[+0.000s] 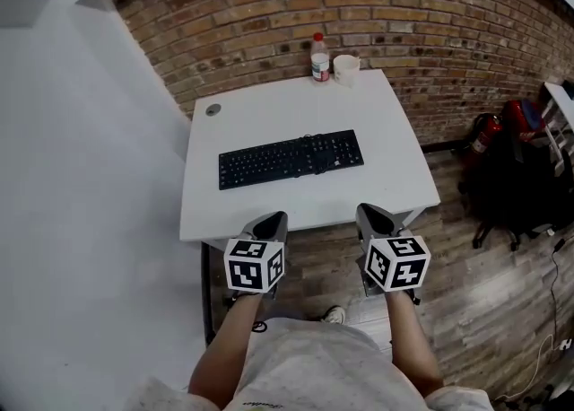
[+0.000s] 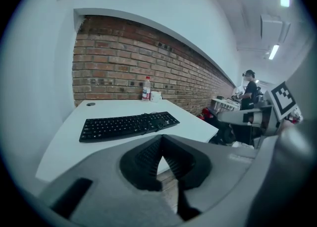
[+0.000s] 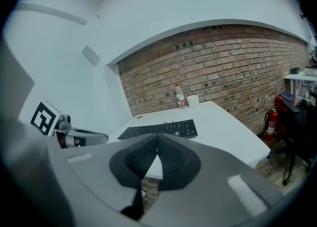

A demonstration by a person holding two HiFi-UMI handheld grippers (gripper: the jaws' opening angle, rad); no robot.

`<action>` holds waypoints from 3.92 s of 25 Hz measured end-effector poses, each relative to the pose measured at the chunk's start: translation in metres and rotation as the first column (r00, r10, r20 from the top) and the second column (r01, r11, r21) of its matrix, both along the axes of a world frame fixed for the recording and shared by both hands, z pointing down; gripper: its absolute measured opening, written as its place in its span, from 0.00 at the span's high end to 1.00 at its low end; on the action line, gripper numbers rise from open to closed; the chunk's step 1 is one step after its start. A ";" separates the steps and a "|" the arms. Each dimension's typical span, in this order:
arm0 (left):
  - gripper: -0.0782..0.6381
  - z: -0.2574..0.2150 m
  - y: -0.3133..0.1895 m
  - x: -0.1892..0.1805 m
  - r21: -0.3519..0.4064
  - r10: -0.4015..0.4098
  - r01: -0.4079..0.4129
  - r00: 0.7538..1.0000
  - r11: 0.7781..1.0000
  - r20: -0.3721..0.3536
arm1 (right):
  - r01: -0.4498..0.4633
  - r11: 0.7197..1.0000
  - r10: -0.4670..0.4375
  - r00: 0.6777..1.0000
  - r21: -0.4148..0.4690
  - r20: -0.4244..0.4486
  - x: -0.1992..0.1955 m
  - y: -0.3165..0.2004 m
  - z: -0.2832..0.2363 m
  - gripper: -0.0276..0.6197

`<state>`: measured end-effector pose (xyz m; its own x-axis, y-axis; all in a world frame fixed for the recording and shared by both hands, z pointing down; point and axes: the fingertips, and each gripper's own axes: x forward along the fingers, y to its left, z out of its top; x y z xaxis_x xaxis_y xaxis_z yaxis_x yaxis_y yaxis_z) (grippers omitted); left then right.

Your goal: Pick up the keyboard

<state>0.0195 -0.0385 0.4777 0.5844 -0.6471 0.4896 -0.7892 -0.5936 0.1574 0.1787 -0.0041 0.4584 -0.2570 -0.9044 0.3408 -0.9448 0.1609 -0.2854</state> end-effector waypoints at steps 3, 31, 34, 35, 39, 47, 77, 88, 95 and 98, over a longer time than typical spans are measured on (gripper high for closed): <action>0.91 0.006 -0.011 -0.012 -0.007 -0.048 0.048 0.999 0.999 0.015 | 0.016 1.000 -0.016 1.000 -0.003 0.007 0.004 -0.017 0.002 0.94; 0.77 0.061 -0.229 -0.098 -0.057 -0.223 0.226 0.974 0.973 0.042 | 0.020 0.984 -0.047 0.988 -0.175 -0.149 0.020 -0.230 0.068 0.84; 0.70 0.066 -0.249 -0.115 -0.055 -0.247 0.251 0.967 0.967 0.064 | -0.007 0.981 -0.028 0.984 -0.195 -0.175 0.025 -0.245 0.073 0.81; 0.67 0.068 -0.254 -0.120 -0.059 -0.255 0.259 0.964 0.964 0.071 | -0.015 0.979 -0.022 0.983 -0.201 -0.180 0.026 -0.250 0.075 0.79; 0.57 0.084 -0.268 -0.137 -0.089 -0.273 0.282 0.956 0.955 0.104 | -0.049 0.972 0.003 0.980 -0.230 -0.199 0.029 -0.266 0.086 0.71; 0.43 0.096 -0.289 -0.156 -0.102 -0.280 0.292 0.953 0.951 0.117 | -0.114 0.955 0.051 0.972 -0.274 -0.229 0.040 -0.285 0.102 0.57; 0.28 0.126 -0.296 -0.146 -0.259 -0.351 0.345 0.936 0.902 0.024 | -0.007 0.932 0.012 1.000 -0.361 0.012 0.050 -0.306 0.143 0.38; 0.31 0.127 -0.296 -0.148 -0.277 -0.355 0.343 0.935 0.898 0.006 | -0.004 0.930 0.011 1.000 -0.368 0.017 0.052 -0.307 0.144 0.37; 0.31 0.127 -0.296 -0.148 -0.270 -0.359 0.348 0.933 0.898 0.011 | -0.008 0.930 0.015 1.000 -0.368 0.018 0.052 -0.307 0.144 0.38; 0.31 0.127 -0.296 -0.148 -0.265 -0.359 0.350 0.933 0.899 0.014 | -0.011 0.931 0.017 1.000 -0.365 0.014 0.052 -0.306 0.144 0.38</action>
<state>-0.1288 -0.3348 0.6043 0.3590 -0.6680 0.6518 -0.9313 -0.2102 0.2975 0.2307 -0.3105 0.6023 -0.2536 -0.7222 0.6435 -0.9407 0.0292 -0.3379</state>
